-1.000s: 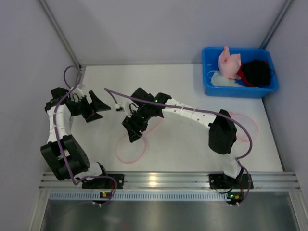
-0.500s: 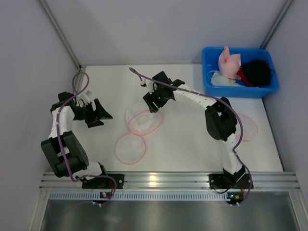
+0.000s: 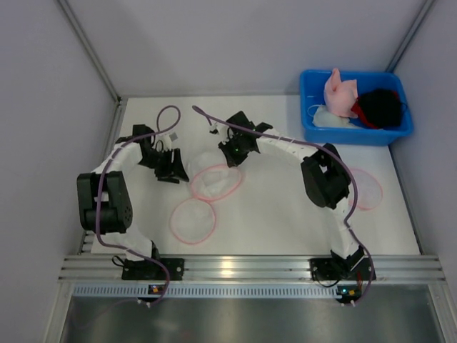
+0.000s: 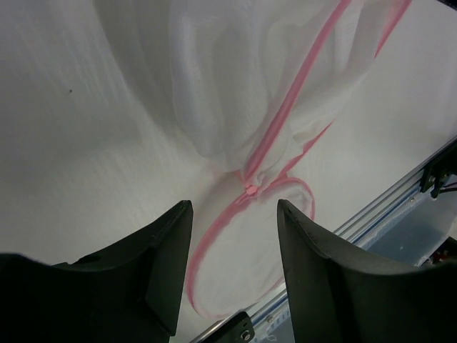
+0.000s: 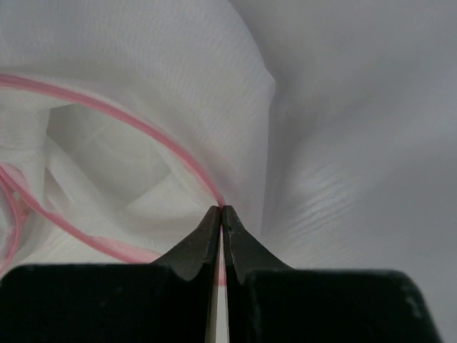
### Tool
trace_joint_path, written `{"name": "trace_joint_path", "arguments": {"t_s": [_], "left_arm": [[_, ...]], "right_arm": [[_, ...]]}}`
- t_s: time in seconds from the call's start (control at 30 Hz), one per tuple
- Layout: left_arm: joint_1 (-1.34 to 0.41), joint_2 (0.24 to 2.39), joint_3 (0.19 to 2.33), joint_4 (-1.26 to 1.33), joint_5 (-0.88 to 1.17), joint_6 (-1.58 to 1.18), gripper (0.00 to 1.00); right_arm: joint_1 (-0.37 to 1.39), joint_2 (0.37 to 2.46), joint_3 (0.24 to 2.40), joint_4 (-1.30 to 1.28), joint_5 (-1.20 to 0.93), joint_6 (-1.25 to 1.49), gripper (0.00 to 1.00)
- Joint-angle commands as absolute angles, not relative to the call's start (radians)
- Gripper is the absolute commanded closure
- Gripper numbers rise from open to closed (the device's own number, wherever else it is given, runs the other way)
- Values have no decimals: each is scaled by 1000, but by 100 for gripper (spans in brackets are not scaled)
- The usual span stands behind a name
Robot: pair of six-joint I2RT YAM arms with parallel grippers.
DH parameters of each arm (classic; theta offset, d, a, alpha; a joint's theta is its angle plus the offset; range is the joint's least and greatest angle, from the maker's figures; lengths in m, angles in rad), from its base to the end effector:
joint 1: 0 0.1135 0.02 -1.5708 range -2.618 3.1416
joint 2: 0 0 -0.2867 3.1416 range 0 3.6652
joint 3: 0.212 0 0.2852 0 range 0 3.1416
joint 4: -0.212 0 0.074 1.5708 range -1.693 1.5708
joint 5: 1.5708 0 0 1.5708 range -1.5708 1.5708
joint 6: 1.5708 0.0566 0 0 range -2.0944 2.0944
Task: Place the bra in the laundry bag and zip it closed
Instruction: Adjust the laundry bag at the center of the board.
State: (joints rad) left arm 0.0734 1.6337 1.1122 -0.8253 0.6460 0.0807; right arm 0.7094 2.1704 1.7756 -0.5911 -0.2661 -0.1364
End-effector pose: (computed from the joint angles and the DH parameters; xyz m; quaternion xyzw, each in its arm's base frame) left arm 0.3377 -0.0093 0.1965 0.0389 0.9422 -0.3063 0.1300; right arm 0.3949 0.3586 0.1911 -0.4244 0.8498 0.2026 0.2382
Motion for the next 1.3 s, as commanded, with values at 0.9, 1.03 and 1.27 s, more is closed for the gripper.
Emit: {"name": "trace_joint_path", "arguments": {"t_s": [0.9,1.03,1.27], "left_arm": [[-86,1786,1453,-693,506,-34,37],[52,1688,1306,-733,477,-20,36],[233,1637,1171,-790,474,-9,36]], "right_arm": [[561,1908,1611,-508,-335,46,61],[561,1953,1675,-503,-293,25,47],[591,2085,1828,-551,-275,-51,46]]}}
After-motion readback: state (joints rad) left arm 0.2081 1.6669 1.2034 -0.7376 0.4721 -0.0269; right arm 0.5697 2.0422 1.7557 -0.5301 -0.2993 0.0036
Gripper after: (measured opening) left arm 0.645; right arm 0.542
